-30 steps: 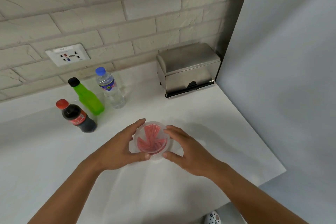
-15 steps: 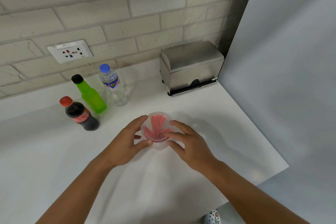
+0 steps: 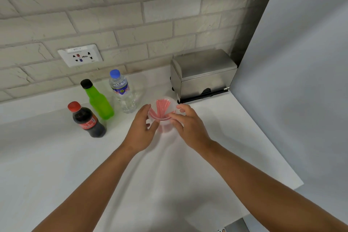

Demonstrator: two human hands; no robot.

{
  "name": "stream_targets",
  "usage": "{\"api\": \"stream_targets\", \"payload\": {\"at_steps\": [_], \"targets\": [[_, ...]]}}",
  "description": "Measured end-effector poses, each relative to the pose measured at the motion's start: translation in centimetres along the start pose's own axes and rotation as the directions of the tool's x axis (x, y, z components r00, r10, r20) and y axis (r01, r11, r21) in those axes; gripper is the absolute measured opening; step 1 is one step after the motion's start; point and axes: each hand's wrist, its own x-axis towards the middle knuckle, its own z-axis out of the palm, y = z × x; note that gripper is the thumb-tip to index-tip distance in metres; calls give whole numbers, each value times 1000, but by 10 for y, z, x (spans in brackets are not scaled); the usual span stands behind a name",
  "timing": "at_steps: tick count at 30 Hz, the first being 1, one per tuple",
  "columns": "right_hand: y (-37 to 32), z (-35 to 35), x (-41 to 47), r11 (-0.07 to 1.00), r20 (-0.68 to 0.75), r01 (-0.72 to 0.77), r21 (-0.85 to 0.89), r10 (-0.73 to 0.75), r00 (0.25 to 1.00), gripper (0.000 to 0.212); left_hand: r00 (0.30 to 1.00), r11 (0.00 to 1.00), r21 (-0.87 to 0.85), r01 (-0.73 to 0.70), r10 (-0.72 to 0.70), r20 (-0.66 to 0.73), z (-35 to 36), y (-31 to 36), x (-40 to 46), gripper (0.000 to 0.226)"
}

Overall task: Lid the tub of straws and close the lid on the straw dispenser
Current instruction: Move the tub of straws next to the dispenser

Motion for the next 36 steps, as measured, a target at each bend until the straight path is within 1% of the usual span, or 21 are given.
{"api": "stream_targets", "payload": {"at_steps": [6, 9, 13, 16, 19, 21, 25, 27, 30, 33, 35, 36], "targets": [[2, 0, 39, 998, -78, -13, 68, 18, 997, 16, 999, 999, 50, 11, -8, -54, 0, 2, 44, 65], [1, 1, 51, 996, -71, -3, 85, 9, 997, 18, 997, 997, 67, 26, -21, -70, 0, 15, 54, 54], [3, 12, 66, 994, 10, 39, 105, -40, 999, 31, 990, 995, 75, 61, -51, -130, 1, 25, 68, 59], [6, 18, 77, 996, 44, 41, 77, -44, 998, 36, 985, 990, 97, 98, -83, -151, 1, 26, 77, 63], [5, 17, 88, 1000, 96, 12, 11, -13, 995, 30, 980, 986, 103, 131, -113, -165, 1, 28, 86, 63], [4, 16, 96, 999, 157, -9, -32, 14, 988, 28, 978, 984, 99, 149, -132, -162, 0, 30, 92, 64], [-2, 10, 110, 987, 288, -45, -151, 87, 954, 38, 979, 981, 101, 165, -151, -137, -4, 28, 103, 65], [-4, 5, 112, 985, 327, -56, -164, 108, 939, 39, 981, 981, 102, 168, -156, -115, -6, 24, 107, 66], [-2, -9, 107, 994, 325, -37, -101, 68, 943, 33, 983, 981, 106, 162, -151, -105, -7, 27, 108, 67], [2, -32, 90, 997, 234, -2, 81, -17, 972, 32, 984, 981, 147, 123, -102, -143, -6, 37, 106, 69], [11, -49, 82, 985, 163, -35, 169, 7, 987, 34, 989, 983, 170, 64, -39, -145, -5, 45, 106, 72], [17, -58, 80, 981, 137, -49, 187, 24, 990, 34, 991, 983, 178, 34, -10, -135, -5, 50, 106, 73]]}}
